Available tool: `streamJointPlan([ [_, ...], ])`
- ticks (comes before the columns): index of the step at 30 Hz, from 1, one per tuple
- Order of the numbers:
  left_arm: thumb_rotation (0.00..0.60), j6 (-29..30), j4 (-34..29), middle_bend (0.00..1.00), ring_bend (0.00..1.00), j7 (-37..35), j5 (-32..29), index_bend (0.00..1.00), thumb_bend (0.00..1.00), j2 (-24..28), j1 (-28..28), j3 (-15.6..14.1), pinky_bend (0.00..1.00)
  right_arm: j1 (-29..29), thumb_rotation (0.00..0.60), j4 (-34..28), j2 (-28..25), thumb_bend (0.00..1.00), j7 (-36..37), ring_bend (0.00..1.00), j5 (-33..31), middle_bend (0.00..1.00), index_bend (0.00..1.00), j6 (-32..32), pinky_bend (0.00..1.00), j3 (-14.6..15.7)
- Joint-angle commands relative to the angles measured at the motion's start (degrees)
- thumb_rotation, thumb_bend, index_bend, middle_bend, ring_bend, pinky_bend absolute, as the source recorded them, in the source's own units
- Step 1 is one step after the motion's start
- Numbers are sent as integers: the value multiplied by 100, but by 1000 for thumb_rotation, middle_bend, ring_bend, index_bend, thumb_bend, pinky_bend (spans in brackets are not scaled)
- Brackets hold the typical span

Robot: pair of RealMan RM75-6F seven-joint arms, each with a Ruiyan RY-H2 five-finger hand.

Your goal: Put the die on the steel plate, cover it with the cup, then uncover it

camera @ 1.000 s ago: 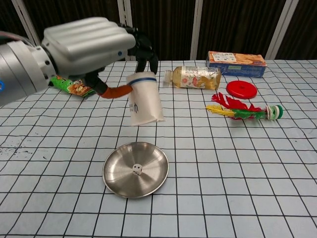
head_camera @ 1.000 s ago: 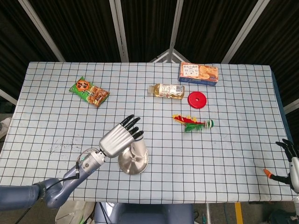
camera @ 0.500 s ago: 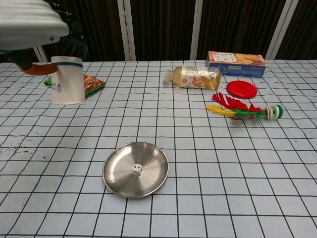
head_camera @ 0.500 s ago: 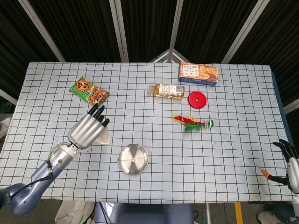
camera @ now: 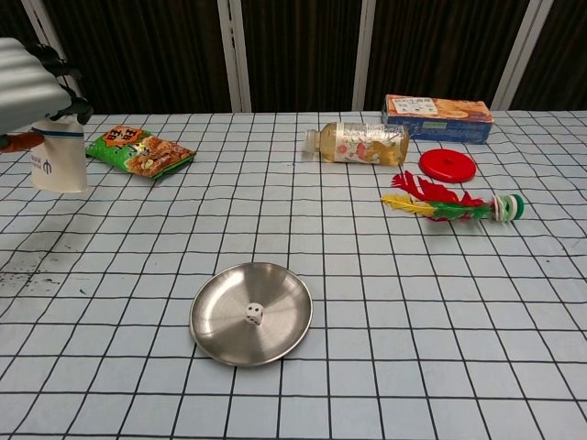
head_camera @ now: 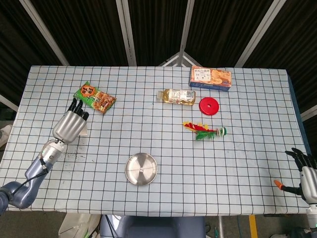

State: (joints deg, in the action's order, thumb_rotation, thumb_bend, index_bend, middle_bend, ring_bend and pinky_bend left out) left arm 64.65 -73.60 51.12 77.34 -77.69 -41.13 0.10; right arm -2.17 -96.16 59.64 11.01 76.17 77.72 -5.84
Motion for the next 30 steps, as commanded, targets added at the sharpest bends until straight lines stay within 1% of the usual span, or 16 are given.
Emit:
streamJointPlan([
  [1,600,-18,999,407,133,-276,308,437,558,-692,22,-122,159,-18,600,28,18,96,0,142,-29,135,207,-25,28,-11],
  [4,600,-83,1347,382,132,-210,412,387,485,-924,-18,-162,159,-18,600,58,28,95,40,142,-55,135,207,-39,29,-16],
  [5,600,-83,1388,376,132,-201,425,375,475,-958,-19,-163,159,-18,600,64,29,95,47,142,-58,135,207,-42,29,-17],
  [9,600,-30,1522,360,127,-296,463,353,471,-1153,-6,-122,160,-10,600,90,20,96,104,142,-77,135,207,-49,28,-20],
  [13,600,186,1686,324,101,-501,607,332,464,-1315,14,-78,164,6,600,109,3,95,155,142,-84,135,207,-24,28,-30],
  [14,600,246,1720,301,85,-582,649,314,450,-1339,23,-71,164,8,600,109,1,95,166,142,-79,135,207,-21,28,-29],
  [15,600,272,1736,259,61,-621,671,274,424,-1347,26,-70,160,9,600,109,-1,96,171,142,-75,135,207,-18,29,-29],
  [18,600,407,1743,101,5,-787,748,106,318,-1325,62,-54,144,16,600,98,-12,96,193,142,-47,135,207,7,29,-29],
  [19,600,470,1702,51,0,-841,772,52,270,-1279,84,-44,139,16,600,91,-19,96,199,142,-34,135,207,14,29,-28],
  [21,600,533,1607,8,0,-928,809,7,187,-1187,112,-45,121,11,600,78,-19,96,197,142,-20,135,207,14,28,-27],
  [22,600,566,1512,0,0,-997,808,0,134,-1105,141,-36,106,11,600,75,-21,96,197,142,-23,135,207,9,28,-24],
  [23,600,594,1401,0,0,-1042,798,0,107,-1012,172,-27,99,14,600,74,-24,96,200,142,-23,135,207,1,28,-16],
  [25,600,622,1233,0,0,-1028,793,0,21,-859,215,-29,80,15,600,66,-26,96,201,142,-13,135,207,-10,29,-2],
  [27,600,714,956,0,0,-965,809,0,0,-637,278,-28,71,6,600,59,-26,96,194,141,1,136,207,-28,29,9],
  [29,600,889,628,0,0,-1002,835,0,0,-447,351,4,57,-3,600,55,-25,96,183,142,11,136,207,-40,28,14],
  [30,600,1101,326,0,0,-1076,839,0,0,-304,434,66,50,-7,600,51,-25,96,175,142,10,136,207,-45,29,14],
])
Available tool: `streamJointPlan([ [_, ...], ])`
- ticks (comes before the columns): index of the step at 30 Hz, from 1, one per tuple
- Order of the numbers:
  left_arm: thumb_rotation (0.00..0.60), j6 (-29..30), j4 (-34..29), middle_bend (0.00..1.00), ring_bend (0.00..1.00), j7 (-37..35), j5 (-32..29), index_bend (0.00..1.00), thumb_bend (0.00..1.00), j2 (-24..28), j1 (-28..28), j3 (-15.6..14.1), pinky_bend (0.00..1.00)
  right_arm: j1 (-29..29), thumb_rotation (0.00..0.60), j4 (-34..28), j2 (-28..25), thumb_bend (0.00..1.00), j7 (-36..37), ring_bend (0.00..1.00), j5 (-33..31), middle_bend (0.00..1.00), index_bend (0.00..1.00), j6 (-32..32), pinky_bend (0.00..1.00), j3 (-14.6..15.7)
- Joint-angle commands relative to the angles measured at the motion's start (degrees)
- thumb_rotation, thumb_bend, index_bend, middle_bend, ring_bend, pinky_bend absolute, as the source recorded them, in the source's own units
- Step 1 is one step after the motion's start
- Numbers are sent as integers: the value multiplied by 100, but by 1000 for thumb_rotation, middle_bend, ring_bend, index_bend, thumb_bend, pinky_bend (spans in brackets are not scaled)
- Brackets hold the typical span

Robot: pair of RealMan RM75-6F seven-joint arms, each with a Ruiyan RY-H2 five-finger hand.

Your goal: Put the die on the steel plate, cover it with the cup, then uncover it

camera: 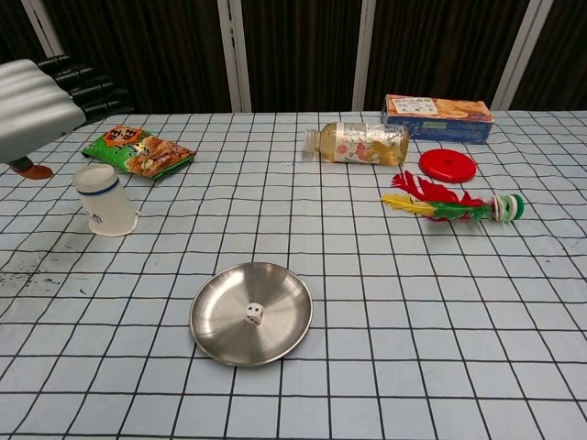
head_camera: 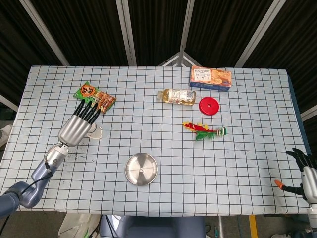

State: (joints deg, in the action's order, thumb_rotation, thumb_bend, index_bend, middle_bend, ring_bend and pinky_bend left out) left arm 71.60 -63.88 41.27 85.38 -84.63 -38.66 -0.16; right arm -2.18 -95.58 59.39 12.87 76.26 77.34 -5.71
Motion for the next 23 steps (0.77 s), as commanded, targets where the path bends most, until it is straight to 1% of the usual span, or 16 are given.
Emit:
streamJointPlan([
  [1,600,538,-837,0,0,-147,14,0,0,469,248,136,46,-5,600,-9,-1,96,-11,142,-1,135,207,-4,29,0],
  [2,600,909,-1348,0,0,-369,-36,0,0,643,421,257,46,0,600,-20,-6,96,-7,142,3,135,207,12,28,-4],
  [3,600,1061,-1590,1,0,-445,-43,1,13,734,505,285,48,3,600,-22,-10,96,0,142,2,135,207,18,28,-5],
  [4,600,1507,-2248,10,0,-708,-115,17,30,955,773,376,48,12,600,-27,-19,96,17,142,2,135,207,40,29,-13],
  [6,600,1979,-2934,37,0,-1019,-89,88,79,1200,1078,386,48,25,600,-33,-27,96,25,142,3,135,207,76,29,-23],
  [7,600,2289,-3258,48,0,-1203,-18,121,98,1330,1264,374,49,33,600,-40,-34,95,23,142,10,135,207,98,29,-24],
  [8,600,2951,-3738,55,0,-1416,64,139,108,1585,1733,277,50,50,600,-61,-46,95,8,142,33,135,207,134,28,-17],
  [10,600,3447,-3976,81,0,-1499,56,178,134,1748,2187,91,53,62,600,-89,-57,96,-37,142,71,136,207,175,28,-6],
  [11,600,3709,-4031,89,0,-1561,47,192,138,1825,2504,-102,53,75,600,-121,-67,96,-95,142,109,136,207,222,28,5],
  [12,600,3780,-4017,91,0,-1570,0,204,140,1840,2634,-183,53,82,600,-136,-69,96,-120,142,120,136,207,245,28,7],
  [13,600,3803,-3917,90,0,-1552,-207,209,141,1837,2861,-338,53,94,600,-162,-71,96,-192,142,150,136,207,304,28,7],
  [15,600,3742,-3702,84,0,-1605,-410,220,145,1783,3024,-424,53,106,600,-190,-65,96,-338,142,193,136,207,383,28,12],
  [17,600,3508,-3272,79,0,-1874,-741,224,153,1610,3111,-382,54,116,600,-209,-43,96,-557,142,219,137,207,465,28,16],
  [18,600,3439,-3175,76,0,-1971,-800,224,157,1572,3113,-359,53,119,600,-213,-36,96,-601,142,222,137,207,481,28,17],
  [20,600,3052,-2842,73,0,-2227,-1076,225,163,1469,3050,-241,53,122,600,-208,-8,96,-767,142,216,137,207,530,28,13],
  [23,600,2881,-2534,70,0,-2160,-1281,226,164,1340,3009,-83,53,122,600,-179,34,96,-879,142,132,137,207,553,28,-21],
])
